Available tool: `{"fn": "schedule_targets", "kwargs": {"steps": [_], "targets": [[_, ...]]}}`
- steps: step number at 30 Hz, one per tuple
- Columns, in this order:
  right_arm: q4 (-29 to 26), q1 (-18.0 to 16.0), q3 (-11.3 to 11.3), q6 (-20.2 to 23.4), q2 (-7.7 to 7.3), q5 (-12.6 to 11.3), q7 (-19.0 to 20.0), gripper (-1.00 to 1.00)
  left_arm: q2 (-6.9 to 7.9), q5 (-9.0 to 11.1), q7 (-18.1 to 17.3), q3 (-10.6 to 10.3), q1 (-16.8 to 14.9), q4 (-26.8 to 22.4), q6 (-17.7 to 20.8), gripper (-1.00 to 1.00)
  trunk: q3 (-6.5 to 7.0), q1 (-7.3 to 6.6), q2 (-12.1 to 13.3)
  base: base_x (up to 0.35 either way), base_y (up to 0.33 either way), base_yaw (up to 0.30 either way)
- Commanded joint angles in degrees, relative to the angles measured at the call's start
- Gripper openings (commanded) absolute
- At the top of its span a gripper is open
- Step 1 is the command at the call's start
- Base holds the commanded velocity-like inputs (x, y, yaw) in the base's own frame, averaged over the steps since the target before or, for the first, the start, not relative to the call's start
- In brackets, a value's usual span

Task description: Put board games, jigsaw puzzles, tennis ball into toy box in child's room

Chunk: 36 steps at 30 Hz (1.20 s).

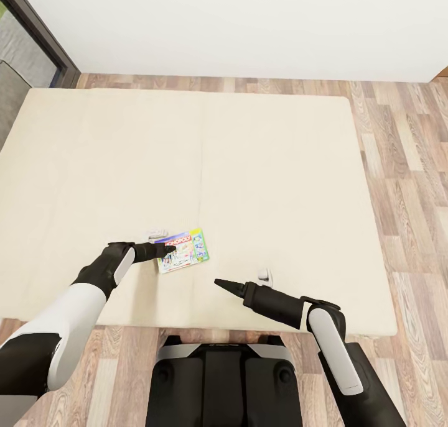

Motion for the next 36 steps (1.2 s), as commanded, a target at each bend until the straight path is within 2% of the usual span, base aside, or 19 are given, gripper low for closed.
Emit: {"fn": "schedule_targets", "kwargs": {"steps": [1, 9, 18, 30, 36], "targets": [[0.0, 0.0, -0.1, 0.2, 0.05, 0.4, 0.4, 1.0, 0.05, 0.6, 0.1, -0.2, 0.0, -0.1, 0.4, 1.0, -0.06, 0.03, -0.1, 0.0, 0.0, 0.0], [0.0, 0.0, 0.0, 0.2, 0.1, 0.4, 0.3, 1.0, 0.01, 0.6, 0.1, -0.2, 0.0, -0.1, 0.4, 1.0, -0.06, 0.03, -0.1, 0.0, -0.012, 0.0], [0.0, 0.0, 0.0, 0.1, 0.1, 0.4, 0.2, 1.0, -0.5, 0.6, 0.1, -0.2, 0.0, -0.2, 0.4, 1.0, -0.11, 0.03, -0.1, 0.0, -0.193, 0.0], [0.0, 0.0, 0.0, 0.1, 0.1, 0.4, 0.2, 1.0, -0.73, 0.5, 0.1, -0.3, 0.0, -0.4, 0.3, 1.0, -0.15, 0.03, -0.1, 0.0, -0.042, 0.0], [0.0, 0.0, 0.0, 0.1, 0.1, 0.4, 0.2, 1.0, -0.76, 0.5, 0.1, -0.3, 0.0, -0.5, 0.4, 1.0, -0.15, 0.03, -0.1, 0.0, -0.187, 0.0]]}}
